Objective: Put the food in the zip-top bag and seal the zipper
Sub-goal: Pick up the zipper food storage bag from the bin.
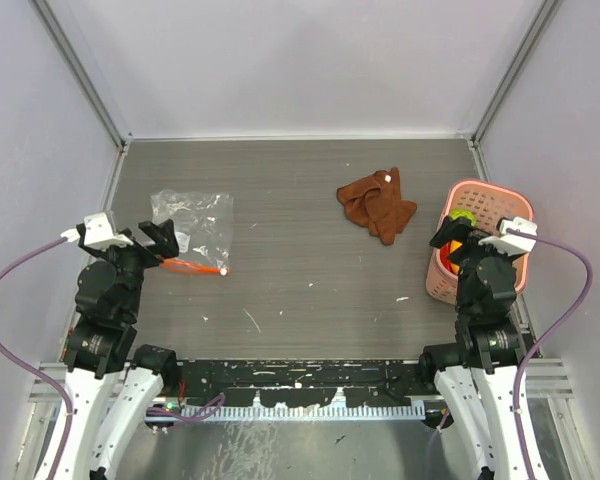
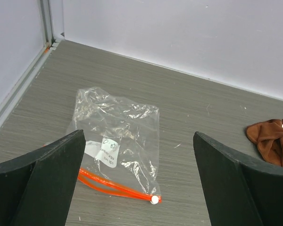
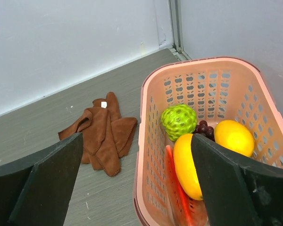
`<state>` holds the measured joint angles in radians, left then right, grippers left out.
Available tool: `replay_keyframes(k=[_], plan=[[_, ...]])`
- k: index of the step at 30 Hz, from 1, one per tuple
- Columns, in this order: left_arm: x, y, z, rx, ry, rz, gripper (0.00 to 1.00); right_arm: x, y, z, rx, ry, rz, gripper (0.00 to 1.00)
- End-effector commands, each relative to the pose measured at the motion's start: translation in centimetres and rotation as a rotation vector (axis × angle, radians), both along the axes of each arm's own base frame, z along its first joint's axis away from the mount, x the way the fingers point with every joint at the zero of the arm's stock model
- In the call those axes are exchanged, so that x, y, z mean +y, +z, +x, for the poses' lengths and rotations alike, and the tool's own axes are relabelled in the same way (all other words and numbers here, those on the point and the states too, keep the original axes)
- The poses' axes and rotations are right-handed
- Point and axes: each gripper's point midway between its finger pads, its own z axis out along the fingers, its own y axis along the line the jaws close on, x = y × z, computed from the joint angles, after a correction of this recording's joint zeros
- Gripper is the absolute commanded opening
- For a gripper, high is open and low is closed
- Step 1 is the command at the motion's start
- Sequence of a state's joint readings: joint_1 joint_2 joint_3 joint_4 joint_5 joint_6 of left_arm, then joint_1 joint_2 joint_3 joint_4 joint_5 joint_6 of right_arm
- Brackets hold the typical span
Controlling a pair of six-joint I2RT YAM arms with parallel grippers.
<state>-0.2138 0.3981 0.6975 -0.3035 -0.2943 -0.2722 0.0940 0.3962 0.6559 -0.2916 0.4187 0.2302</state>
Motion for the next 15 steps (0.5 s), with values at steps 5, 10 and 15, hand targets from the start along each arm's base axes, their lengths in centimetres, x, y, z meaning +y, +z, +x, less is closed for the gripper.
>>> replay_keyframes(k=[5, 10, 15], plan=[[-0.4, 1.7, 0.2, -0.018, 0.011, -0.131, 0.98, 0.3, 2.3, -0.6, -0.088, 0.023, -0.002, 1.0], [0.0, 0.8, 0.3, 0.058, 0.066, -0.214, 0.98, -0.1, 2.9, -1.5, -0.105, 0.011, -0.024, 1.0], [0.8, -1.7, 0.6, 0.163, 0.159, -0.276, 0.98, 0.0, 2.5, -1.9, -0.116, 0.021, -0.022, 1.0]])
